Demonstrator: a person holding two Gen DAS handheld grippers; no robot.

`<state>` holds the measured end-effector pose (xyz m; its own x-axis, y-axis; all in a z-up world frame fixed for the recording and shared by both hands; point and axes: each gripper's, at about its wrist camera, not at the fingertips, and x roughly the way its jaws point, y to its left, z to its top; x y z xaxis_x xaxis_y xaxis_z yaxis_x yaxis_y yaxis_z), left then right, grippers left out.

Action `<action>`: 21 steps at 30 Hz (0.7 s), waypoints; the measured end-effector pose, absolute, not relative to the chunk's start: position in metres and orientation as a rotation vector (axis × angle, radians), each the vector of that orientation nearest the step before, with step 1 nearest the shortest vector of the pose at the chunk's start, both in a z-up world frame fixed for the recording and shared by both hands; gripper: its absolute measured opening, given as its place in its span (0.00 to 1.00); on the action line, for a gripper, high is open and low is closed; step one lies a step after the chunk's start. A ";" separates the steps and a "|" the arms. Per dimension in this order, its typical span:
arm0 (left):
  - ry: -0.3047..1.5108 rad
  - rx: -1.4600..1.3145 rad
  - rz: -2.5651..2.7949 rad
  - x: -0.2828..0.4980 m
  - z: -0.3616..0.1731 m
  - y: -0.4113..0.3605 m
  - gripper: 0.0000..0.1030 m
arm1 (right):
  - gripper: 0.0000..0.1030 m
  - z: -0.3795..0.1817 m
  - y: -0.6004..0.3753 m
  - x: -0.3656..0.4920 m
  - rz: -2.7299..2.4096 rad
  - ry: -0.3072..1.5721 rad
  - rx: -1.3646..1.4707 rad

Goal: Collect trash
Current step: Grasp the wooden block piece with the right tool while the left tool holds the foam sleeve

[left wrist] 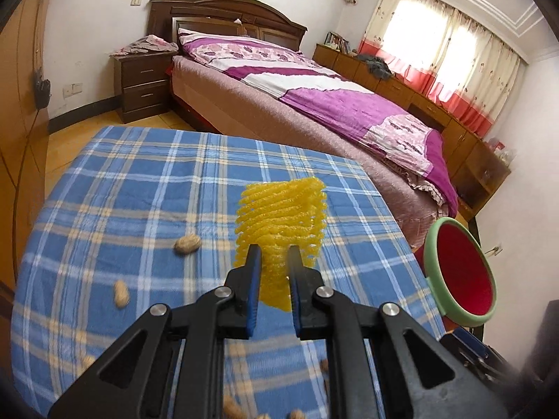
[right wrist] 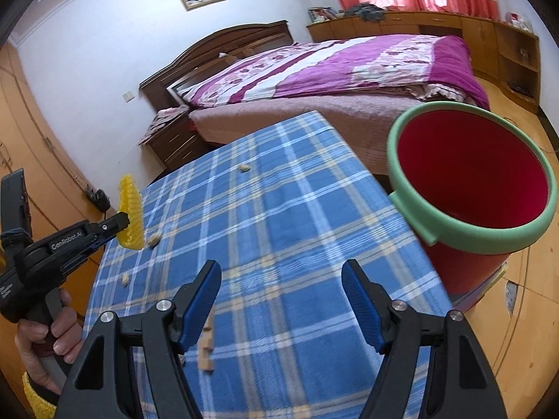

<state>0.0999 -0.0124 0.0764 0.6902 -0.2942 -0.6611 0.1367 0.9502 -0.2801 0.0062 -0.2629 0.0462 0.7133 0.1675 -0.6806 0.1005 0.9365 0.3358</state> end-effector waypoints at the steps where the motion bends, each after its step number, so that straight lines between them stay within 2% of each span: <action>1: 0.771 -0.218 -0.240 0.095 0.077 -0.009 0.14 | 0.72 0.046 -0.260 0.005 0.045 0.782 0.362; 11: 0.778 -0.253 -0.208 0.060 0.070 0.019 0.14 | 0.72 0.038 -0.223 -0.004 0.119 0.813 0.308; 21: 0.780 -0.267 -0.180 0.034 0.060 0.037 0.14 | 0.56 0.015 -0.194 -0.006 0.169 0.878 0.250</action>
<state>0.0342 0.0373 0.0601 0.6981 -0.2572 -0.6682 0.0610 0.9512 -0.3024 -0.0056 -0.1939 0.0149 0.6284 0.2480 -0.7373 -0.0439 0.9576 0.2847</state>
